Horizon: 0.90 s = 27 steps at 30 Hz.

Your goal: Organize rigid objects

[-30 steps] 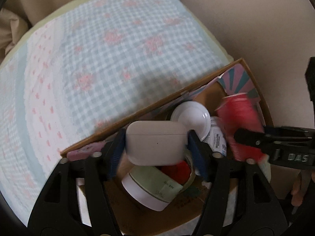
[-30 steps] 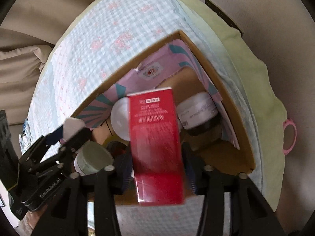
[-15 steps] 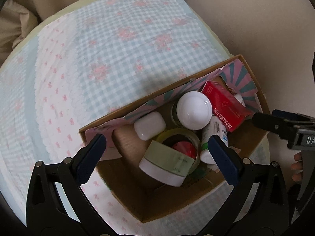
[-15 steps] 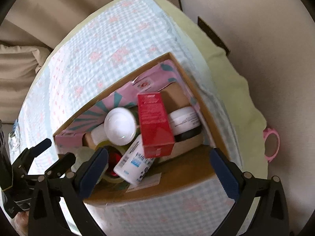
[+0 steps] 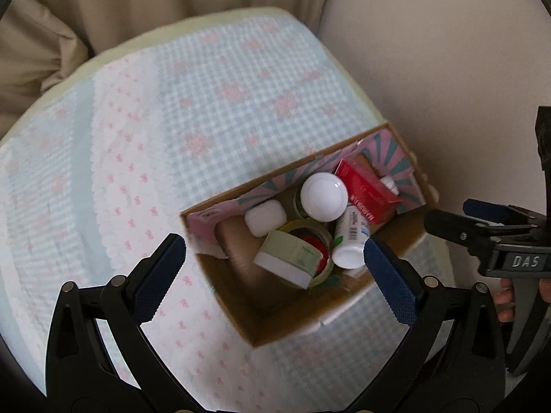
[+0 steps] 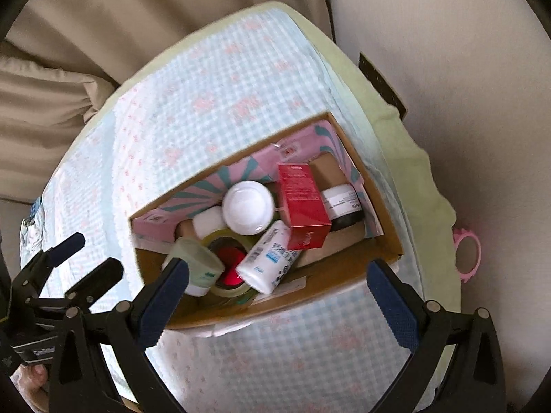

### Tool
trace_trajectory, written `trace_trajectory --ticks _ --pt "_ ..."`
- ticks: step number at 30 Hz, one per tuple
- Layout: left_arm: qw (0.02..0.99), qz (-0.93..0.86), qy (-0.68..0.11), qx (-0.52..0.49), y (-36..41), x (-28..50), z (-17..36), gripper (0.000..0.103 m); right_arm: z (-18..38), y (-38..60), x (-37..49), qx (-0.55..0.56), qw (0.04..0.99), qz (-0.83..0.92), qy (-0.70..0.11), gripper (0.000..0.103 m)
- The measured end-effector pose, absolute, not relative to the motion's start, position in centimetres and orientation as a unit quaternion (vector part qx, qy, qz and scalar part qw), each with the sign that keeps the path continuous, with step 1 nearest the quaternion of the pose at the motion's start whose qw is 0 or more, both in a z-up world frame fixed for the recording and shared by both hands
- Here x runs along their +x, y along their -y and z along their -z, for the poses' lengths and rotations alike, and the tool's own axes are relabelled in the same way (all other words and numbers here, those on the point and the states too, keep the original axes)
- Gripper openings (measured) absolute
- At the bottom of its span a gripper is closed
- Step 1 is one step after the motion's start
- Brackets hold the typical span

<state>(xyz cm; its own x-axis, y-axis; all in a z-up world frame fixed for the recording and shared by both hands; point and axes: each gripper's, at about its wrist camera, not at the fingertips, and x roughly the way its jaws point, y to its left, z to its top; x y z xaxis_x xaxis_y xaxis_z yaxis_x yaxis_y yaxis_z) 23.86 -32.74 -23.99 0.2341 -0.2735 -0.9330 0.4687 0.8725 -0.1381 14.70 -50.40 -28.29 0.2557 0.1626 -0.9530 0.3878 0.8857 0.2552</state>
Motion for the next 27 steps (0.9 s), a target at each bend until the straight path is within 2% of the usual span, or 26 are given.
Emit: trace_trajectory --ticks 7,17,27 --pt "0.819 0.217 -0.529 0.057 27.2 21.0 15.8 0.103 21.3 45.9 13.2 0.178 0.799 0.053 -0.572 0.103" --pt "0.89 0.126 -0.438 0.014 13.2 13.9 4.2 0.103 9.6 35.1 9.9 0.097 0.864 -0.003 -0.494 0.103" --pt "0.927 0.082 -0.366 -0.016 5.0 7.1 -0.1 0.103 3.4 27.4 4.9 0.052 0.903 -0.004 -0.427 0.103"
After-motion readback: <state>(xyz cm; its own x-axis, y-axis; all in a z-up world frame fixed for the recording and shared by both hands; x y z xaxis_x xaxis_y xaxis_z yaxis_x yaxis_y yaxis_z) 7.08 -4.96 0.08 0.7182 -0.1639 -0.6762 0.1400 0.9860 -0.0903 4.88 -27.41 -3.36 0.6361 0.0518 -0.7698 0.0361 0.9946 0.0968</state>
